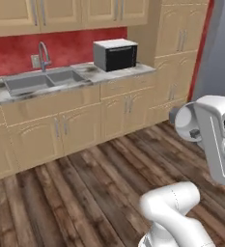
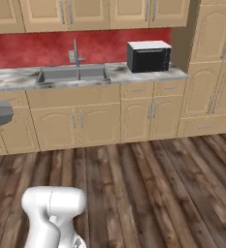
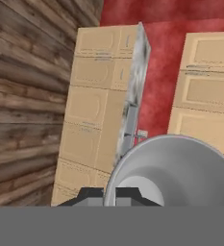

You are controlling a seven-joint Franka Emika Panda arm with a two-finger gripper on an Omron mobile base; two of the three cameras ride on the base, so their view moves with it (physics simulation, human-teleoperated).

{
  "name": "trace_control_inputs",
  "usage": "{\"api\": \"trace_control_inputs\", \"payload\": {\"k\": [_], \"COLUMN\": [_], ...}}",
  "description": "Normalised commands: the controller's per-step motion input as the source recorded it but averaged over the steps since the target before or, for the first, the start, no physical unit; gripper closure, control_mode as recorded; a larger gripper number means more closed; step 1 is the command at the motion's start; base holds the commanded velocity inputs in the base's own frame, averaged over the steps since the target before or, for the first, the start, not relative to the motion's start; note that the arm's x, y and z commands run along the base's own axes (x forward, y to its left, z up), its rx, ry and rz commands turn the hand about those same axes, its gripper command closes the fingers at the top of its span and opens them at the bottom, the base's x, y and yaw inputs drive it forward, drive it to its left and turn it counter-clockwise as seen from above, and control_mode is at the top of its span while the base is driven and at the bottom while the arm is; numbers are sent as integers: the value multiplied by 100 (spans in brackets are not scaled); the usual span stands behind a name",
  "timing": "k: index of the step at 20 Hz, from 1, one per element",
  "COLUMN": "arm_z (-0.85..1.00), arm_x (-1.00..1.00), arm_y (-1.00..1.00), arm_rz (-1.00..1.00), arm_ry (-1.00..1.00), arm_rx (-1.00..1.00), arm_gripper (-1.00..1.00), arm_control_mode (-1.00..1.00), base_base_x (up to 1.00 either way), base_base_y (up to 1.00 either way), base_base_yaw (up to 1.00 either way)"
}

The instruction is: There is a bowl on the dining counter. Grab a lemon wedge from the fridge and place it in the bowl. Then get the liquor bottle and glass cup from the cabinet and place them next to the bowl.

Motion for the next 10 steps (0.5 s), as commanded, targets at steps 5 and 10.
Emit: {"api": "trace_control_inputs", "payload": {"k": [5, 10], "arm_z": [0, 0], "arm_x": [0, 0], "arm_y": [0, 0], "arm_rz": [0, 0], "arm_ry": [0, 0], "arm_rx": [0, 0], "arm_gripper": [100, 100], "arm_control_mode": [100, 100], "base_base_x": [100, 93], "base_base_y": [-20, -18], "base_base_yaw": [60, 64]}}
